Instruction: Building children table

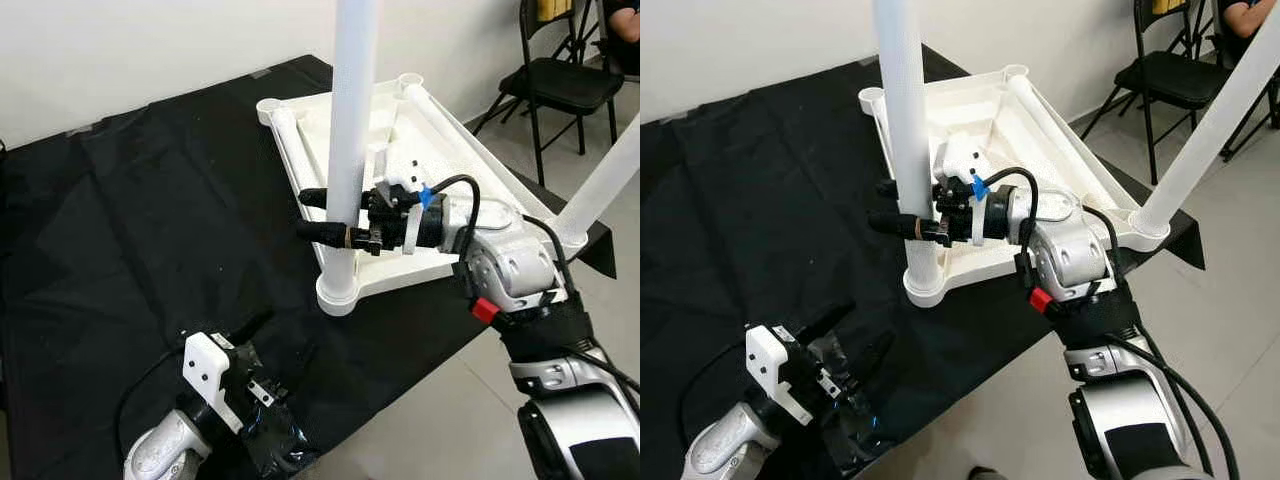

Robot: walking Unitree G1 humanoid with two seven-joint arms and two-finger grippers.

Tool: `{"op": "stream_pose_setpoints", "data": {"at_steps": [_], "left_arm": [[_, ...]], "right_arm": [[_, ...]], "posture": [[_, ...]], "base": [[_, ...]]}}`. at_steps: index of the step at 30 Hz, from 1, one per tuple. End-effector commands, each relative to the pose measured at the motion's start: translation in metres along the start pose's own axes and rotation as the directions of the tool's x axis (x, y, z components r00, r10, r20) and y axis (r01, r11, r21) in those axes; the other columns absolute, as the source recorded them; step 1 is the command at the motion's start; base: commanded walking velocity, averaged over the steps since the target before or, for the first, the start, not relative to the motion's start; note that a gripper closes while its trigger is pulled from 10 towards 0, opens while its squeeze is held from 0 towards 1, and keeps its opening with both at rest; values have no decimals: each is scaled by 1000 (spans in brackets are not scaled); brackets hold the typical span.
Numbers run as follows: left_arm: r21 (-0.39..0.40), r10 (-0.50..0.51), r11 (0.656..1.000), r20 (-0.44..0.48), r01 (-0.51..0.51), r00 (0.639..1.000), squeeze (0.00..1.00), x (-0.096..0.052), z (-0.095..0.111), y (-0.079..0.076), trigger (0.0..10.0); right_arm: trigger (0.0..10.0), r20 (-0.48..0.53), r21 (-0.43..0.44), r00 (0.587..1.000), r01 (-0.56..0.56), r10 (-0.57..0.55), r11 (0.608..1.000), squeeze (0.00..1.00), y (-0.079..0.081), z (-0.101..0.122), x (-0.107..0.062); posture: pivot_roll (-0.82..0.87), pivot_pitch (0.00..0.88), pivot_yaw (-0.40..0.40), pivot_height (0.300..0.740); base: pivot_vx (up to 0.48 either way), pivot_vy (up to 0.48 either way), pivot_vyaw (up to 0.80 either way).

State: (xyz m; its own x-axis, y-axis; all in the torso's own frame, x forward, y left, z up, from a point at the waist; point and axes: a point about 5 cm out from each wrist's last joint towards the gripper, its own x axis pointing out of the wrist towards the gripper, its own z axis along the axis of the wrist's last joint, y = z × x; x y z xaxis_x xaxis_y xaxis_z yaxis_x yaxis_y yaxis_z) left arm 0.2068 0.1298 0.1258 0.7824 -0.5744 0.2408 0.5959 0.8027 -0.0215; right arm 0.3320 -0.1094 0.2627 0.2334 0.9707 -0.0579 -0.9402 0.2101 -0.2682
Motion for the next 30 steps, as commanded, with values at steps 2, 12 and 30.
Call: {"op": "stream_pose_setpoints", "data": {"at_steps": [2,12,30], "left_arm": [[1,-7,1000,-18,7,1000,0,-2,-1,0,10000],[2,-5,1000,-18,5,1000,0,-2,0,4,10000],[4,1,1000,-15,-1,1000,0,1,0,5,10000]], "right_arm": [[0,-26,6,998,-61,61,998,0,9,-8,0],[0,-411,268,587,809,-698,523,0,68,-113,1],[10000,-194,235,729,684,-656,690,1000,46,-67,22]], "posture": [[64,190,9,740],[42,200,22,740],[39,187,12,740]], "base": [[0,0,0],[0,0,0],[0,0,0]]}}
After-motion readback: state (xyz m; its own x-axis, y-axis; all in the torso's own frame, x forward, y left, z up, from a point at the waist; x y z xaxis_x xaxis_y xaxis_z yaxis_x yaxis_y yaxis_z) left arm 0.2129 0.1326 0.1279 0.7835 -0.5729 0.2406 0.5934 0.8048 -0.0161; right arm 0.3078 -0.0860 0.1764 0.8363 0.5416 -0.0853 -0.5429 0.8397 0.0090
